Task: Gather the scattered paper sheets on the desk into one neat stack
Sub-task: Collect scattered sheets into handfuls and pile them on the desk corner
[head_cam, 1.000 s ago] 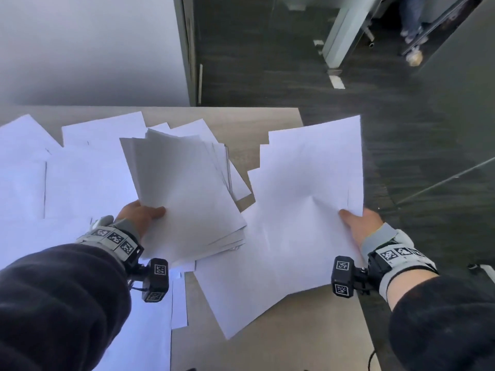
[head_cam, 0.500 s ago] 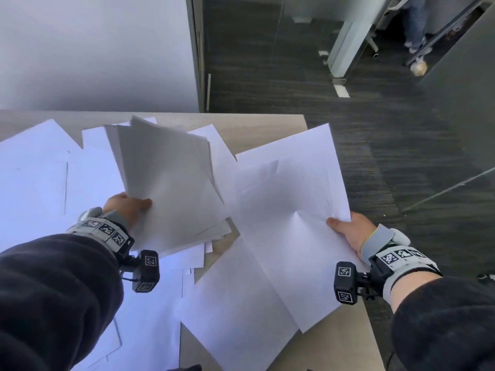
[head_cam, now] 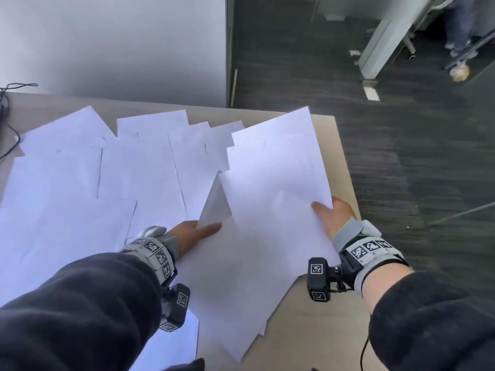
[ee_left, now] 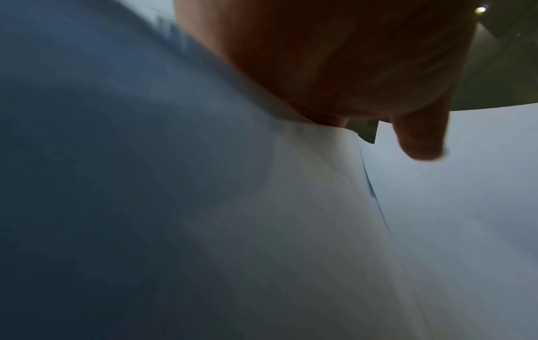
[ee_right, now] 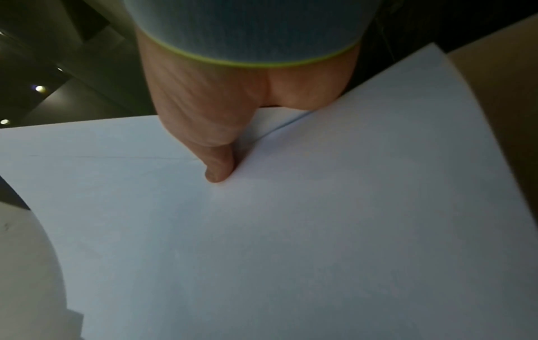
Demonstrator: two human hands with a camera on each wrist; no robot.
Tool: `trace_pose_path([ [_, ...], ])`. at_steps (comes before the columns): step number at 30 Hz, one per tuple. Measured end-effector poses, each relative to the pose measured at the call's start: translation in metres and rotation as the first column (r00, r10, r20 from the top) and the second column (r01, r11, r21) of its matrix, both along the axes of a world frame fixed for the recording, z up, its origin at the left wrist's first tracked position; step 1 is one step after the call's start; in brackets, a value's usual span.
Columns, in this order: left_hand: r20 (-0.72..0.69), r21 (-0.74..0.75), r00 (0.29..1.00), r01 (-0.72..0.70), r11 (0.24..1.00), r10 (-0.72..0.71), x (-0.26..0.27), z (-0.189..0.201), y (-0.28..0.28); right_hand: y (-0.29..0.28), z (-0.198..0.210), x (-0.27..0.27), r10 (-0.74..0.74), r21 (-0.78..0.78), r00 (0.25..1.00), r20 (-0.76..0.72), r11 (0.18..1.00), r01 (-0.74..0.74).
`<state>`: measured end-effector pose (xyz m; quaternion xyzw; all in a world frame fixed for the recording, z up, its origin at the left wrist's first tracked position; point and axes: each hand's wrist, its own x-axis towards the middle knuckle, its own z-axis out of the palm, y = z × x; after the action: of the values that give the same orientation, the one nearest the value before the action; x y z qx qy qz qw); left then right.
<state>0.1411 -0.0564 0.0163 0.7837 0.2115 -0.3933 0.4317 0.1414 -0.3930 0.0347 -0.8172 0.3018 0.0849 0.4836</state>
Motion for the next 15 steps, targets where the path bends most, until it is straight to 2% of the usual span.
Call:
trace_pose_path([
  [2, 0.028, 0.045, 0.994, 0.107, 0.993, -0.108, -0.007, -0.001, 0.001, 0.008, -0.004, 0.002, -0.016, 0.018, 1.0, 0.022, 1.0, 0.016],
  [5, 0.033, 0.078, 0.993, 0.108, 0.991, -0.111, -0.014, -0.005, 0.006, 0.012, -0.012, 0.004, -0.085, 0.041, 0.996, 0.033, 0.996, 0.084],
  [8, 0.038, 0.078, 0.999, -0.011, 0.997, 0.008, -0.019, -0.012, 0.016, 0.001, -0.015, 0.003, -0.211, 0.044, 0.976, 0.048, 0.977, 0.209],
  [10, 0.048, 0.058, 0.99, -0.139, 0.989, 0.136, -0.023, -0.018, 0.024, -0.009, -0.013, 0.001, -0.299, 0.009, 0.953, 0.048, 0.954, 0.298],
  [13, 0.06, -0.01, 0.943, -0.329, 0.944, 0.329, -0.027, -0.023, 0.032, -0.025, -0.005, -0.006, -0.432, -0.047, 0.901, 0.042, 0.9, 0.433],
  [15, 0.065, -0.06, 0.899, -0.43, 0.901, 0.433, -0.026, -0.03, 0.034, -0.032, -0.005, -0.007, -0.465, -0.059, 0.885, 0.002, 0.884, 0.465],
])
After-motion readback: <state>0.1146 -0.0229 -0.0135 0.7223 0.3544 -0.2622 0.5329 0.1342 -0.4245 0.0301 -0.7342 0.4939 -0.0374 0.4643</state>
